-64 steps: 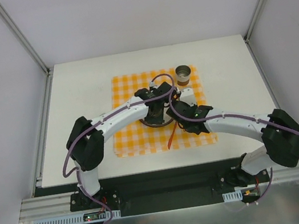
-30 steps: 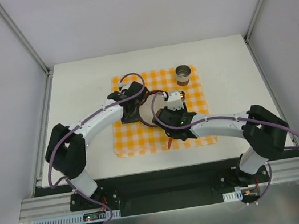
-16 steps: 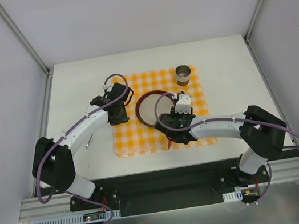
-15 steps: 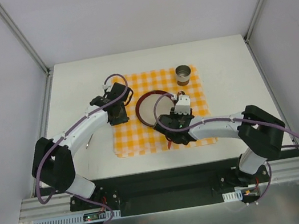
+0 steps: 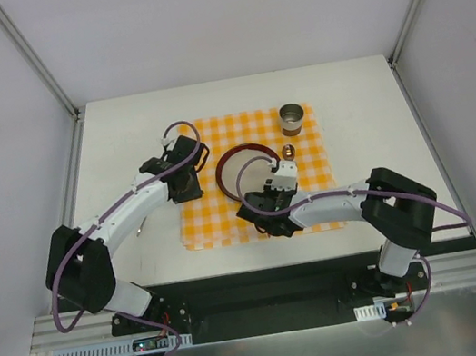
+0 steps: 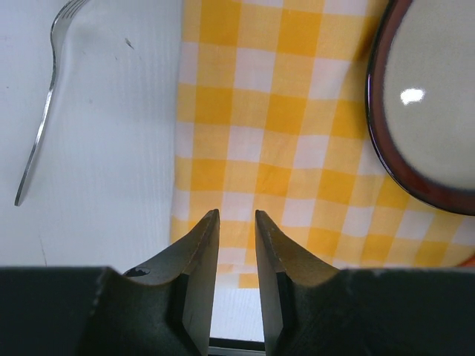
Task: Set the dinner table for one person
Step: Pick up the knife with the napkin.
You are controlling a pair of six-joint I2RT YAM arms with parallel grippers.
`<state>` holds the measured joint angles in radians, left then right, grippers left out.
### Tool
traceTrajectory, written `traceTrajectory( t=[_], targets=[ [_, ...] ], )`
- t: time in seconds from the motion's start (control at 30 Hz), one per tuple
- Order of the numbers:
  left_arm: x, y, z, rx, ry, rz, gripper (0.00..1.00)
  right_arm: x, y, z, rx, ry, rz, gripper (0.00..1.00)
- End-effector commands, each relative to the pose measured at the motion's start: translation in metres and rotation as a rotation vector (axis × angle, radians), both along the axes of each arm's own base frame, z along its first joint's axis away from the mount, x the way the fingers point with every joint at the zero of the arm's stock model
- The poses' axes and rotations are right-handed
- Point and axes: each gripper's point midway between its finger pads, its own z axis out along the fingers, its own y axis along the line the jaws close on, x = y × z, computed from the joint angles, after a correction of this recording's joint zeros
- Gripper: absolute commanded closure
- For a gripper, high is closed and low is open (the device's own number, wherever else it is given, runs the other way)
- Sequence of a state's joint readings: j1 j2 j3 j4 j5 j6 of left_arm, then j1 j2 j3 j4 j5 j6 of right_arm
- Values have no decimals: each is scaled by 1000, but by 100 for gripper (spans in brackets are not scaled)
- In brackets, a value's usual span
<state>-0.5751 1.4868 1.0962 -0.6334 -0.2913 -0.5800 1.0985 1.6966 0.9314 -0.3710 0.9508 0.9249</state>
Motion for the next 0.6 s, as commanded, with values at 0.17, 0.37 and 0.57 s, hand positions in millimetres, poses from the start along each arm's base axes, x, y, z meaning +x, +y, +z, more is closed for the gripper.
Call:
traceTrajectory(
  t=[0.17, 0.37, 0.57],
  targets=[
    [-8, 7, 14, -14, -44, -14, 74, -6, 11, -5, 91, -24, -30, 66],
    [-10, 8, 20, -23, -60, -20, 74, -8, 9, -10, 95, -21, -40, 67],
    [-10, 6, 25, -39, -70, -24, 74, -12, 2, -16, 92, -14, -52, 67]
  ],
)
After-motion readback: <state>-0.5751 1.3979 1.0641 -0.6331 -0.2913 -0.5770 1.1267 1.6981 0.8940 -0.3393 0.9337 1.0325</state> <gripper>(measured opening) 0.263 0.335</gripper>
